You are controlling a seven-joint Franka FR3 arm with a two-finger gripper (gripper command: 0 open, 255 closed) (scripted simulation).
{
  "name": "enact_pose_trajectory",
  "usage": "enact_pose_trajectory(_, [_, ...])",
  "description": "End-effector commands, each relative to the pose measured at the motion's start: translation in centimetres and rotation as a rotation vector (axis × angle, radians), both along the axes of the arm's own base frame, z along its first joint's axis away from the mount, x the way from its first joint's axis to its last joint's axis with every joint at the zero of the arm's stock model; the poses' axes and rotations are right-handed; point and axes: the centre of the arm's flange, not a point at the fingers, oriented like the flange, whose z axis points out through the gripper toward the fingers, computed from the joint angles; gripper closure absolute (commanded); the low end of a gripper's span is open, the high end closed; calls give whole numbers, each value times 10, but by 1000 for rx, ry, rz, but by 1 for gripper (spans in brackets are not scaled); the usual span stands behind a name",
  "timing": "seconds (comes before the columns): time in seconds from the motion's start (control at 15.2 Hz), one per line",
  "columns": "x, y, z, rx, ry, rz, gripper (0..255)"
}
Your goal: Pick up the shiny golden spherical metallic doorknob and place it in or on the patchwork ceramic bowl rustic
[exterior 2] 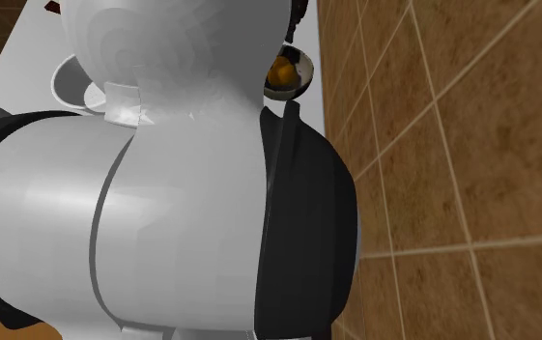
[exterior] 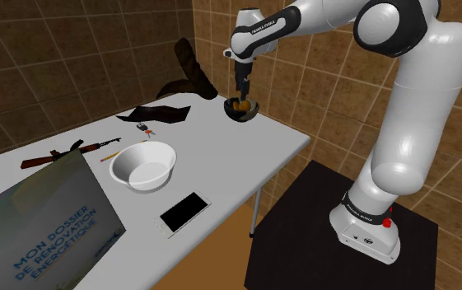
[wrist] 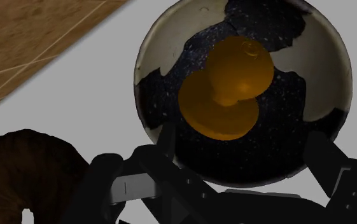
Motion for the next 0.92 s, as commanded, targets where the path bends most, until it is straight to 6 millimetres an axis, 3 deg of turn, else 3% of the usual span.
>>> enact_pose_trajectory(0.0, [0,0,0,0,0,0,0])
enact_pose_trajectory(0.07, [0,0,0,0,0,0,0])
enact_pose_trajectory(0.33, [-4,2,50,0,0,0,0])
enact_pose_trajectory(0.86, [-4,2,50,0,0,0,0])
